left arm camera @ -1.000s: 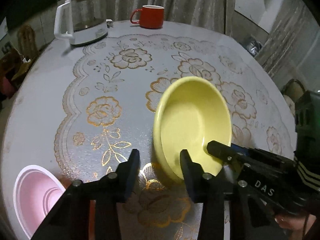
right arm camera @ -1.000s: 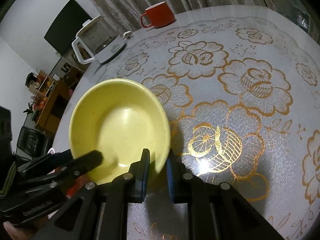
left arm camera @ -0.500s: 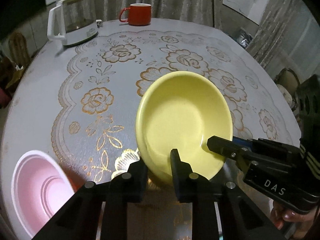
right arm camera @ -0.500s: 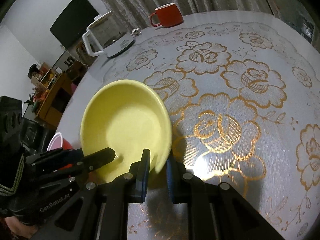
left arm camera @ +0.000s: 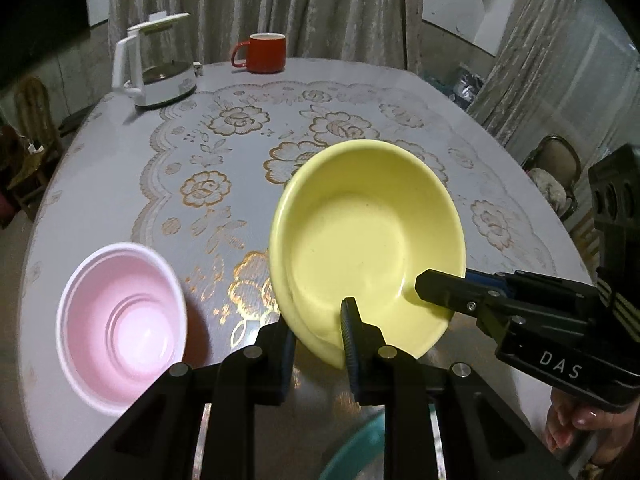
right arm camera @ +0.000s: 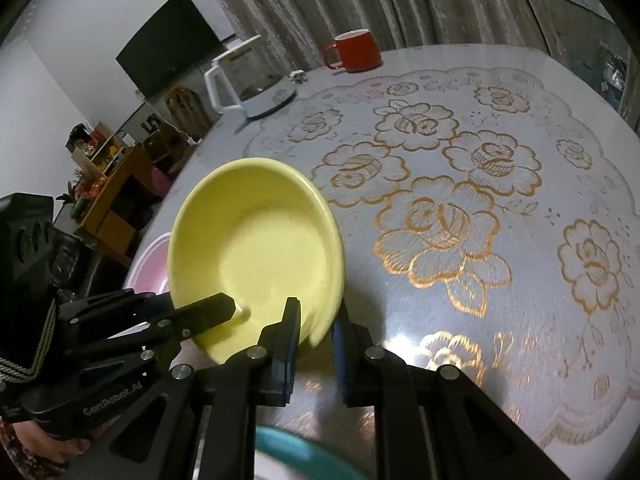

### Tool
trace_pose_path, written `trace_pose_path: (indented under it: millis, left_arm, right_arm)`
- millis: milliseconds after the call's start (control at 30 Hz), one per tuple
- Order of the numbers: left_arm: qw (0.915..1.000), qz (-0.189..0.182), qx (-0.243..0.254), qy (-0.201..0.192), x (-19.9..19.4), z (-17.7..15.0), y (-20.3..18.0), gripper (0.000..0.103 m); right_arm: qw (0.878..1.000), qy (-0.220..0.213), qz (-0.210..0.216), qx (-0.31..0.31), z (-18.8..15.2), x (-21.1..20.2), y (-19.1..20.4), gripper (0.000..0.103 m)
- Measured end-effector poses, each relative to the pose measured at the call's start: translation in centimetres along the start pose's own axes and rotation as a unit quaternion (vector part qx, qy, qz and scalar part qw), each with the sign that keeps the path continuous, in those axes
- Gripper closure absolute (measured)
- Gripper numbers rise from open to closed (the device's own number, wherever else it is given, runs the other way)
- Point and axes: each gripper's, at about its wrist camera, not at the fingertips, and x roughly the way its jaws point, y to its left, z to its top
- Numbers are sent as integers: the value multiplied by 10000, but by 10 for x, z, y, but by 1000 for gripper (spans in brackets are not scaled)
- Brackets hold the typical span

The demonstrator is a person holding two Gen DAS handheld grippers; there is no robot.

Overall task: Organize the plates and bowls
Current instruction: 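Lift the yellow bowl with the right gripper and carry it over the basin, then lower the yellow bowl into the steel basin and open the right gripper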

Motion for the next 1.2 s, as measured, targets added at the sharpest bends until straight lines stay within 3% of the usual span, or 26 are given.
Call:
trace_pose_path:
  millis: [300, 633, 1200]
  left_arm:
    - [9993, -178, -64, -318, -55, -34, 10, 81]
    - [9972, -103, -162, -729, -106, -81, 36, 81]
    - [9959, -125, -601, -667, -133, -161, 77, 79]
  right_arm:
    - [9992, -319, 191, -118, -29, -39, 39, 89]
    - [9966, -552, 476, -390, -60, -57, 91, 89]
    - [9939, -317, 919, -519, -121, -48, 149, 87]
